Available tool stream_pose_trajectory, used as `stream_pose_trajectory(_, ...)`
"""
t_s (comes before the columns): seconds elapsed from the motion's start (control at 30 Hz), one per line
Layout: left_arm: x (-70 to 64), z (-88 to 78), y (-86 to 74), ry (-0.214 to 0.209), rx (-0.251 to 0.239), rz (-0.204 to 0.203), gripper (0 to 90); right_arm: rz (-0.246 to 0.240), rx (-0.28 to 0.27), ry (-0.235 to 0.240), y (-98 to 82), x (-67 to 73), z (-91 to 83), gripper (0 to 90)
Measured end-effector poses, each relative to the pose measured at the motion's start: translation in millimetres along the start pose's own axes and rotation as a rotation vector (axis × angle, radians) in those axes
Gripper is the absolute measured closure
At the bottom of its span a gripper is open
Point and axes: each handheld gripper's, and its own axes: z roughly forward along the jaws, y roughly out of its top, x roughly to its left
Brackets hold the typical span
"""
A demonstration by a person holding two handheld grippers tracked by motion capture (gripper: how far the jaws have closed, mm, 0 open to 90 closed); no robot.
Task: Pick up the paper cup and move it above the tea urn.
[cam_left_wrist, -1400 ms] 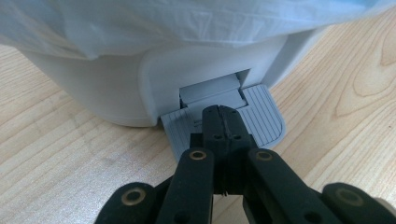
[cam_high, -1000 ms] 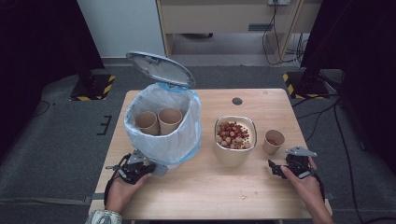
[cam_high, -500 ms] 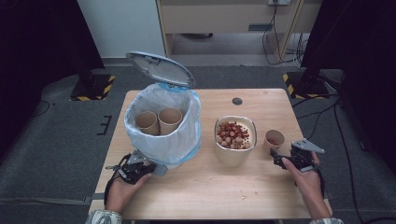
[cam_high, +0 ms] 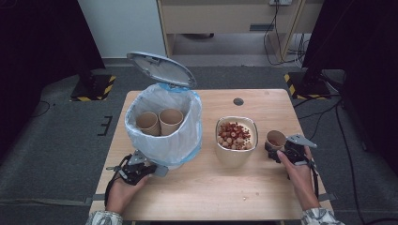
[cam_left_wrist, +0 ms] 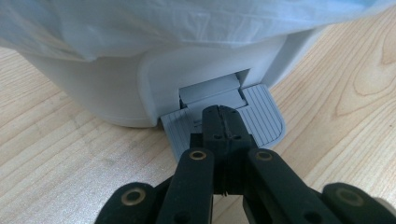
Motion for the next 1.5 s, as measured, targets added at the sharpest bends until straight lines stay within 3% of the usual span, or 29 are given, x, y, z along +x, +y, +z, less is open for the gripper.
stream_pose_trajectory(0.2, 0.3, 0.0, -0.1, -0.002, -0.001, -0.001, 90.0, 0.022, -0.019, 0.009, -0.6, -1.5, 9.7, 12.0)
stream_pose_trajectory(0.33, -0.1, 0.0, -0.2, 0.0, -0.001, -0.001, 90.0, -0.012, -0.021, -0.007, 1.0, 0.5, 15.1, 14.8)
stream_pose_trajectory(0.47, 0.0, 0.0, -0.2, 0.0, -0.002, -0.001, 90.0, -0.031, -0.024, -0.015, 0.6, 0.0, 16.1, 23.7)
stream_pose_trajectory(0.6, 0.1, 0.0, -0.2, -0.001, -0.001, 0.0, 90.0, -0.058, -0.027, -0.007, 1.4, -2.3, 13.1, 26.3)
stream_pose_trajectory(0.9, -0.1, 0.0, -0.2, 0.0, -0.002, 0.0, 90.0, -0.114, -0.117, -0.004, 21.4, -8.7, -6.1, 29.3)
stream_pose_trajectory(1.2, 0.1, 0.0, -0.2, -0.001, -0.002, -0.003, 90.0, -0.281, -0.155, -0.025, 67.1, -26.5, -21.6, 30.9)
stream_pose_trajectory(1.33, 0.1, 0.1, -0.2, -0.001, -0.002, -0.003, 90.0, -0.366, -0.166, -0.036, 84.1, -28.2, -20.3, 31.0)
stream_pose_trajectory(1.5, 0.2, 0.1, -0.2, -0.001, -0.002, -0.003, 90.0, -0.418, -0.173, -0.049, 104.2, -27.9, -13.7, 30.9)
